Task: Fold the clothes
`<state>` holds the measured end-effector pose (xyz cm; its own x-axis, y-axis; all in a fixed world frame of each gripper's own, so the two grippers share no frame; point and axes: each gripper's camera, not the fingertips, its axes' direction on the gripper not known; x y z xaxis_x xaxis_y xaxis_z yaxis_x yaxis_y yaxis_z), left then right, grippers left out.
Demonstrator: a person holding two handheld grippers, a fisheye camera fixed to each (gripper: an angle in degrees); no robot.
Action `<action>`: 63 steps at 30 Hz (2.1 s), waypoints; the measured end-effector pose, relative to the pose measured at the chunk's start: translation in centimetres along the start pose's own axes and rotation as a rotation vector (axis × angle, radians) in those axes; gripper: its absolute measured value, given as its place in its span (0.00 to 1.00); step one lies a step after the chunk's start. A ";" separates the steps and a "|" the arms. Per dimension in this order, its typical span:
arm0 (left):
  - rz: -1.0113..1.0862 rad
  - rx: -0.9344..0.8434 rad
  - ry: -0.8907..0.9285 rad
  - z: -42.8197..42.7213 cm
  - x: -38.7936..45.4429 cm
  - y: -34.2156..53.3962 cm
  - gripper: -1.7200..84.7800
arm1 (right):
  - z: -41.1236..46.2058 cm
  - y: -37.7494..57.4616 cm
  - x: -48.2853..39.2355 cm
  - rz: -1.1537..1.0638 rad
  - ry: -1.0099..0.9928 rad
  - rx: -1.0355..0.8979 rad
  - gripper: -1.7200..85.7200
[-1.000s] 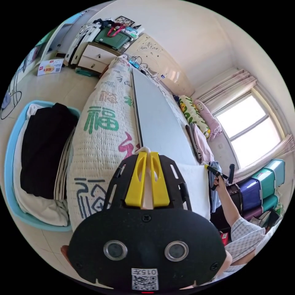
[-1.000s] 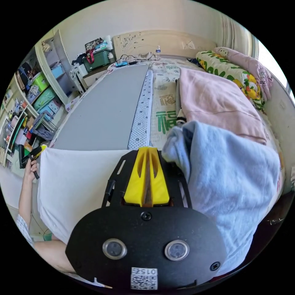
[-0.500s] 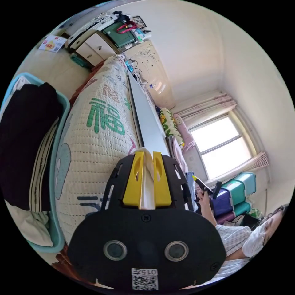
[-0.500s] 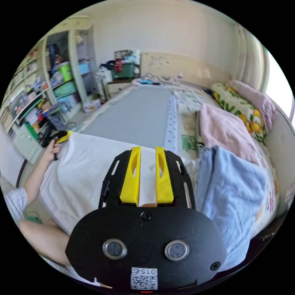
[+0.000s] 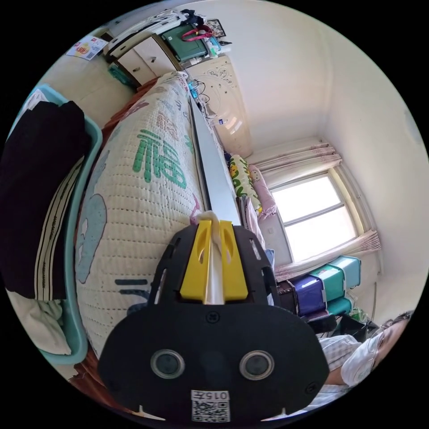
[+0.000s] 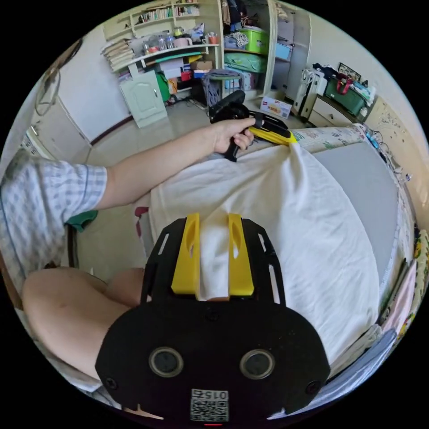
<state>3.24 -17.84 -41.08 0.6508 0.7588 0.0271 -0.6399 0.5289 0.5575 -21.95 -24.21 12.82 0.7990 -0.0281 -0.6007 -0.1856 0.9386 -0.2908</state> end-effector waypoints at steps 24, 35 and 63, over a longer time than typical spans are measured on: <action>0.031 0.005 -0.155 2.8 -2.0 5.3 0.02 | -6.9 3.6 -3.9 -0.018 0.009 -0.002 0.06; 0.455 -0.034 -0.280 0.7 6.0 19.6 0.04 | -16.1 19.0 -1.3 0.184 0.049 0.061 0.09; 1.012 -0.383 -0.503 19.4 10.9 55.4 0.04 | -6.5 35.1 -7.0 0.346 0.130 0.185 0.01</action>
<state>-17.21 12.38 6.22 -0.1866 0.7076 0.6816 -0.9794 -0.0796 -0.1854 -37.76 6.69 1.92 0.6266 0.2679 -0.7319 -0.3154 0.9459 0.0763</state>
